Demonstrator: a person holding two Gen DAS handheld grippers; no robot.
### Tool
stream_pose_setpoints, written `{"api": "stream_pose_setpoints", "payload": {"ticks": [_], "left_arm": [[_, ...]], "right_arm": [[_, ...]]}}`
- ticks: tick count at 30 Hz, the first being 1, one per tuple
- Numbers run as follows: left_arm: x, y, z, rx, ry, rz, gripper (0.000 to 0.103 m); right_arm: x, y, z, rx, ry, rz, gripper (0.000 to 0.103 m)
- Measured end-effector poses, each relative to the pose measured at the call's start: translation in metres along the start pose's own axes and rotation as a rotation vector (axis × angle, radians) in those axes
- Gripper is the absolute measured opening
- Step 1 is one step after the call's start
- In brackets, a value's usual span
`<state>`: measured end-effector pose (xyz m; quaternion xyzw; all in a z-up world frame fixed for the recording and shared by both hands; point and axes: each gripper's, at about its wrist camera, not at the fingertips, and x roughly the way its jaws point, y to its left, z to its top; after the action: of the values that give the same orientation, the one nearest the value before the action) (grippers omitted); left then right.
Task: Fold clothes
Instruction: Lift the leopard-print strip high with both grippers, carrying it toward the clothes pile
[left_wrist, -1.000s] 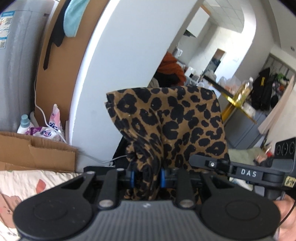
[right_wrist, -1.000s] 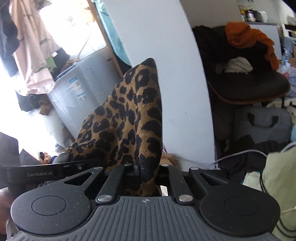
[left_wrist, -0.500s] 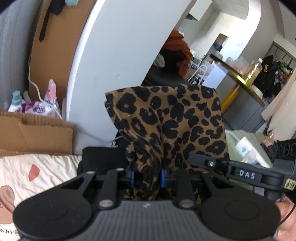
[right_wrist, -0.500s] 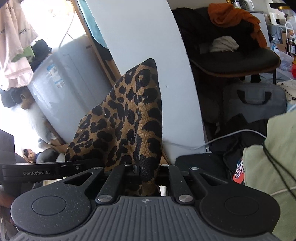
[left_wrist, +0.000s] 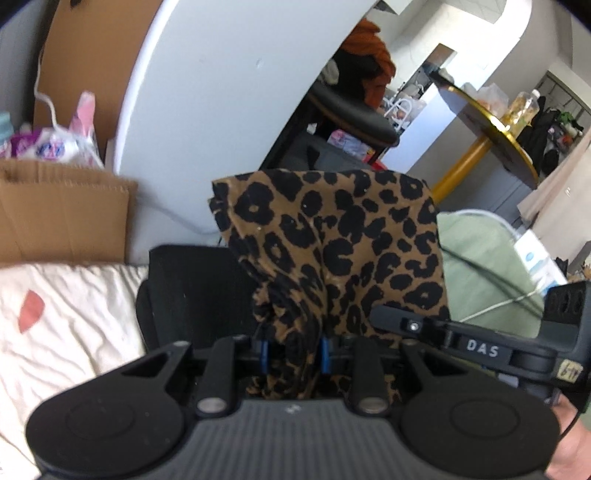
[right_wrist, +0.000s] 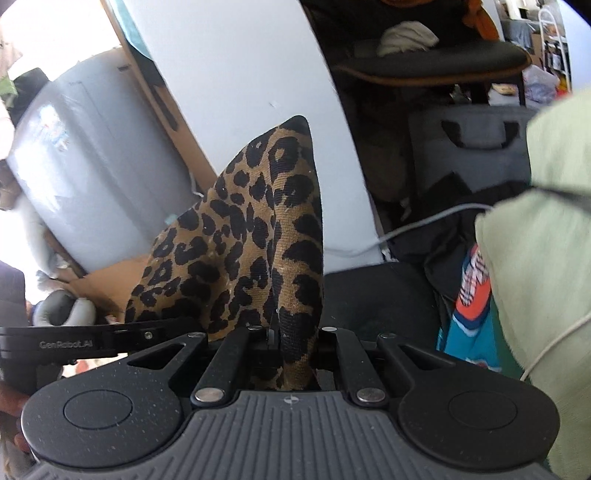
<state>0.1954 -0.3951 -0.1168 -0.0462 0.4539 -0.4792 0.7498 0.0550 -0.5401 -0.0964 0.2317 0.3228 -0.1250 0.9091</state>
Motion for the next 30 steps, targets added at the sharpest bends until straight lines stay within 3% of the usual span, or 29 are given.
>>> {"api": "stream_pose_setpoints", "payload": {"ticks": [7, 14, 30], "left_arm": [[0.056, 0.041, -0.036, -0.069, 0.033, -0.007, 0.026], [0.101, 0.079, -0.046, -0.125, 0.045, -0.016, 0.026], [0.160, 0.134, -0.018, -0.179, 0.052, -0.002, 0.025]], "right_arm": [[0.056, -0.031, -0.037, 0.015, 0.055, -0.051, 0.007], [0.109, -0.058, -0.058, 0.015, 0.090, -0.071, 0.007], [0.191, -0.099, -0.040, 0.032, 0.085, -0.005, 0.007]]}}
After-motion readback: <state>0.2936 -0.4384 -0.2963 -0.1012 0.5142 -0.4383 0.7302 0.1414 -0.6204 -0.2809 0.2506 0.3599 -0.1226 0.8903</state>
